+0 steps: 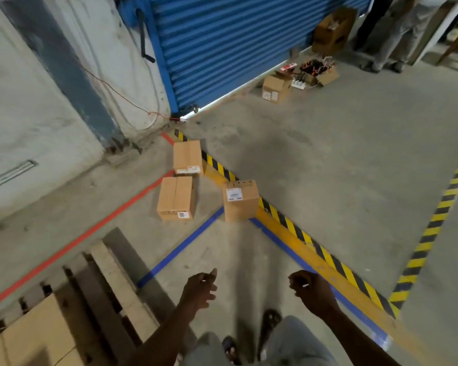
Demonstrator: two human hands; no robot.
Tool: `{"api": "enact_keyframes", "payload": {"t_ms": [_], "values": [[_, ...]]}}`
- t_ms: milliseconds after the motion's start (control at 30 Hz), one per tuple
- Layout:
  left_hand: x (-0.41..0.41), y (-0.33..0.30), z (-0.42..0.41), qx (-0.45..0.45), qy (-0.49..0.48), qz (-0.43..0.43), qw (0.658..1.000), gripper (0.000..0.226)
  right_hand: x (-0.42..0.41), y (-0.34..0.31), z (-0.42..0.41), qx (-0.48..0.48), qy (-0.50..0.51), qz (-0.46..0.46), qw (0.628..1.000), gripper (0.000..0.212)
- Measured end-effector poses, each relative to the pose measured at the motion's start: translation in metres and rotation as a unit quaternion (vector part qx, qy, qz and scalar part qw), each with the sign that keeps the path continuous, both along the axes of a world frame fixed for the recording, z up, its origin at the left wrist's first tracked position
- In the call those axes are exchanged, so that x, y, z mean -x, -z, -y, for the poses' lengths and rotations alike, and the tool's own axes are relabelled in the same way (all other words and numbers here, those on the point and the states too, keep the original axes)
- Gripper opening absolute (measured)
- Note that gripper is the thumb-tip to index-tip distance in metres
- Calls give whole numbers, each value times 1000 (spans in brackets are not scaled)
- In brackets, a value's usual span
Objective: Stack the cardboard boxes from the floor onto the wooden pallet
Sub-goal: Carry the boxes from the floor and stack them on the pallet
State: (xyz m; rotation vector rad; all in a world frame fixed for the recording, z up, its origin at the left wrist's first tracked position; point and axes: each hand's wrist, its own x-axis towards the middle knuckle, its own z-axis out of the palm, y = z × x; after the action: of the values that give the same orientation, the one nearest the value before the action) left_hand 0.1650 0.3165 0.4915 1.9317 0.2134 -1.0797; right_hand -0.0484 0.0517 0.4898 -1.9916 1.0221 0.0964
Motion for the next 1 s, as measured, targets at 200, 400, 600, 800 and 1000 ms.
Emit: {"api": "enact_keyframes", "payload": {"t_ms": [200, 400, 600, 800, 1000], "values": [[-91, 28, 89, -15, -58, 6, 998, 38, -105, 36, 85, -49, -28, -38, 998, 15], [-174, 20, 156, -56, -138, -46, 988, 27, -225, 46, 191, -65, -143, -96, 983, 10], [-239, 7, 232, -42, -198, -22, 979, 20, -354, 25, 299, -65, -209, -163, 962, 9], [-319, 51, 293, -44, -165, -53, 984, 12, -445, 42, 381, -78, -130, -155, 976, 7], [-399, 112, 348, -78, -139, -85, 984, 17, -507, 55, 407, -40, -137, -198, 970, 24]]}}
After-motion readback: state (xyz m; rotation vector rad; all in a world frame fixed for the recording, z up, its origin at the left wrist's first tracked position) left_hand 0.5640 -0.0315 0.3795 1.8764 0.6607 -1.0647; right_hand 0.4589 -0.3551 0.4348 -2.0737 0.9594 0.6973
